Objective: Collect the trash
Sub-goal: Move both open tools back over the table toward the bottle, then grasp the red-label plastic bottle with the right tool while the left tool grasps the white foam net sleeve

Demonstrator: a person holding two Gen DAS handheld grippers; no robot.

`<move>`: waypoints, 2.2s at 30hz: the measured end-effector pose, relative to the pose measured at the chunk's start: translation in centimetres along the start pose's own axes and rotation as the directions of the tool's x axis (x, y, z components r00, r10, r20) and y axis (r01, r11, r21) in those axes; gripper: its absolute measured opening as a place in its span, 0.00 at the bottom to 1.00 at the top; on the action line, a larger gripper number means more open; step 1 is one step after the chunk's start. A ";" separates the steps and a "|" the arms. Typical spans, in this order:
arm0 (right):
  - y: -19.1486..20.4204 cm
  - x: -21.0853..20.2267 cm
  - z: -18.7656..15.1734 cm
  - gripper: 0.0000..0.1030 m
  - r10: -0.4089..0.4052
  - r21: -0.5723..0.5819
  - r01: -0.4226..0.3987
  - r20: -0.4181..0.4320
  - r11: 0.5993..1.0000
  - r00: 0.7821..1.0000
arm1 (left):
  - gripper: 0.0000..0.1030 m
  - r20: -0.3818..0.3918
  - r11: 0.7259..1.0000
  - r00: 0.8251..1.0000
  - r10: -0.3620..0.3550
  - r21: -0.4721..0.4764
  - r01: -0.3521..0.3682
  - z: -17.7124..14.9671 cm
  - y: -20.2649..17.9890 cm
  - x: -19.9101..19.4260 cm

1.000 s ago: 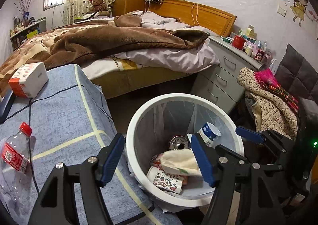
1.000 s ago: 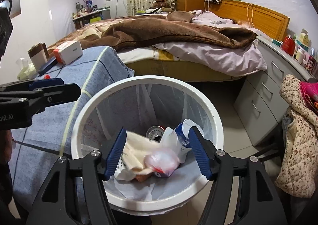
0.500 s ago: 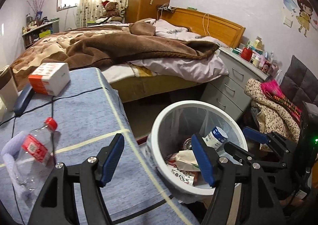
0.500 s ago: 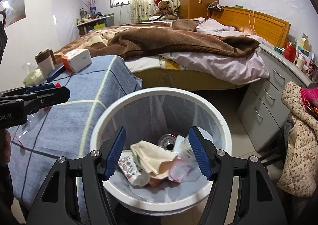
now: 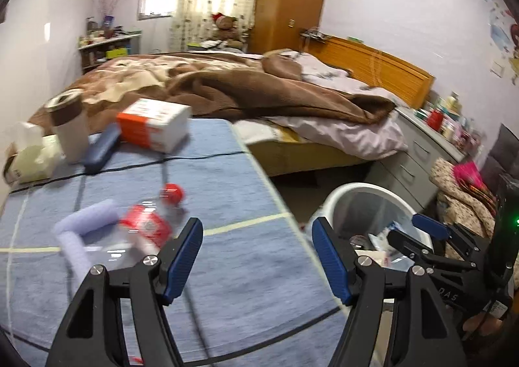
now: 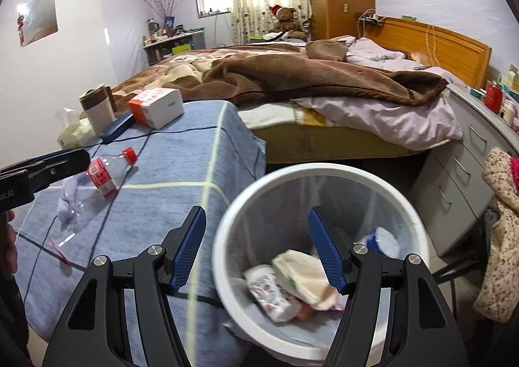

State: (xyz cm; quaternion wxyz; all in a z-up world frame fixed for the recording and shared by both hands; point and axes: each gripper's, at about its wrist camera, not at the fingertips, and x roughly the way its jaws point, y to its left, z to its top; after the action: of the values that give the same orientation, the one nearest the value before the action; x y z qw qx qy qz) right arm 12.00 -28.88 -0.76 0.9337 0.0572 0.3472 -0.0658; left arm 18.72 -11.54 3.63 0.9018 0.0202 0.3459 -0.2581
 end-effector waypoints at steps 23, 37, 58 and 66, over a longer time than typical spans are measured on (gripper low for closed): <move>10.9 5.6 3.2 0.65 0.202 -0.024 -0.204 -0.083 0.979 0.976 | 0.70 -0.052 0.952 0.980 0.193 -0.231 -0.199 -3.6 15.8 -2.9; 15.6 8.7 4.4 0.65 0.257 -0.032 -0.264 -0.151 0.964 0.955 | 0.70 -0.164 0.938 0.977 0.135 -0.295 -0.179 -5.2 19.8 1.9; 19.7 12.1 4.4 0.66 0.233 -0.039 -0.256 -0.298 0.966 0.926 | 0.71 -0.250 0.959 0.960 0.127 -0.215 -0.183 -6.5 20.4 3.4; 19.5 11.0 3.3 0.68 0.170 -0.189 -0.239 -0.321 0.953 0.932 | 0.72 -0.251 0.951 0.958 0.139 -0.235 -0.200 -7.0 21.1 2.6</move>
State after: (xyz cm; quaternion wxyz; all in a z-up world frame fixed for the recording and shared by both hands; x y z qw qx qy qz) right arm 25.57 -11.06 -4.27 0.8722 -0.0032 0.4824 0.0815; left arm 26.12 7.06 -6.33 0.8693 -0.0378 0.4760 -0.1279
